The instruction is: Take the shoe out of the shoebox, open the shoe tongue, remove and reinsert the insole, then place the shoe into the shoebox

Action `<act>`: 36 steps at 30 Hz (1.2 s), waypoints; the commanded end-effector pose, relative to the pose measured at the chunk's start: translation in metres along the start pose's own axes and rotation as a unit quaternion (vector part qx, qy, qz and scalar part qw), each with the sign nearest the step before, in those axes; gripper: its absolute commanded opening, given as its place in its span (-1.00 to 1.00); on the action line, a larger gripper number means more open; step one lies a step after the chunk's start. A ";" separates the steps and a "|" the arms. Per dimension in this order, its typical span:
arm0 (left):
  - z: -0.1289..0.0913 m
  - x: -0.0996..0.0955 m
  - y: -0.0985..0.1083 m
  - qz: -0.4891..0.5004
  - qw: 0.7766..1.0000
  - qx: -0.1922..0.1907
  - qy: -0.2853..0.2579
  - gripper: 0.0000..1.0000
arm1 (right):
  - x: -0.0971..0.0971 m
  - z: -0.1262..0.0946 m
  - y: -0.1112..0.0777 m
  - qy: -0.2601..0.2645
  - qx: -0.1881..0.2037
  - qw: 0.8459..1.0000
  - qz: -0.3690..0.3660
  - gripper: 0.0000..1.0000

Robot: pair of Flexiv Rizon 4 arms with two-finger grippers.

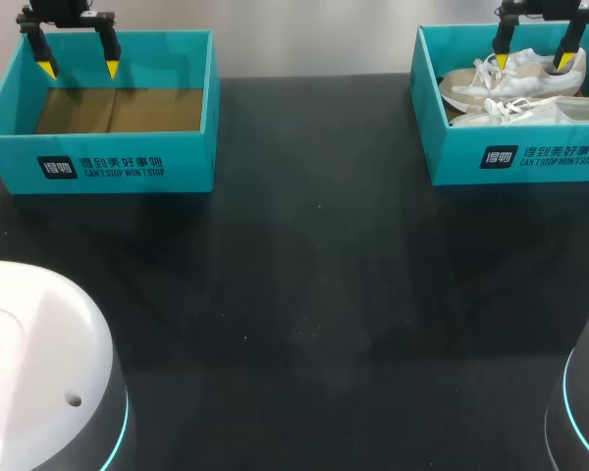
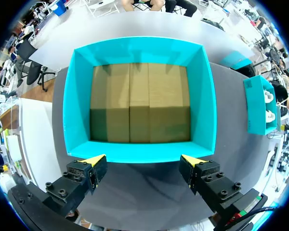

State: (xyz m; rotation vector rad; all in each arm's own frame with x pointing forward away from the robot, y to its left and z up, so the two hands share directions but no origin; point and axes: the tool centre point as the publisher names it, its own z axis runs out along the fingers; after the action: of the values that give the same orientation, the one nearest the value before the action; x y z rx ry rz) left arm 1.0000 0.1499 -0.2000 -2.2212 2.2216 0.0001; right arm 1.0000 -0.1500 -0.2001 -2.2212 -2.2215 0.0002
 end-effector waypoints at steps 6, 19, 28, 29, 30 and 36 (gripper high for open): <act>0.000 0.000 0.000 0.000 1.000 0.000 0.000 1.00 | 0.000 0.000 0.000 0.000 0.000 1.000 0.000 1.00; 0.000 0.000 0.000 0.000 1.000 0.000 0.000 1.00 | 0.000 0.000 0.000 0.000 0.000 1.000 0.000 1.00; 0.000 0.000 0.000 0.000 1.000 0.000 0.000 1.00 | -0.062 0.015 0.017 0.001 -0.006 0.999 0.033 1.00; 0.000 0.000 0.000 0.000 1.000 0.000 0.000 1.00 | -0.067 0.018 0.019 -0.003 -0.007 0.999 0.032 1.00; 0.000 0.000 0.000 0.000 1.000 0.000 0.000 1.00 | -0.071 0.020 0.021 -0.003 -0.008 0.999 0.032 1.00; 0.000 0.000 0.000 0.000 1.000 0.000 0.000 1.00 | -0.088 0.029 0.028 -0.011 -0.029 0.998 0.050 1.00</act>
State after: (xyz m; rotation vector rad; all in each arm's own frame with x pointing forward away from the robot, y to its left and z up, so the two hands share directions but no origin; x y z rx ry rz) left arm 1.0000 0.1500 -0.2000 -2.2213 2.2215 0.0001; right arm 1.0307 -0.2374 -0.2249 -2.3700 -2.1434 -0.0181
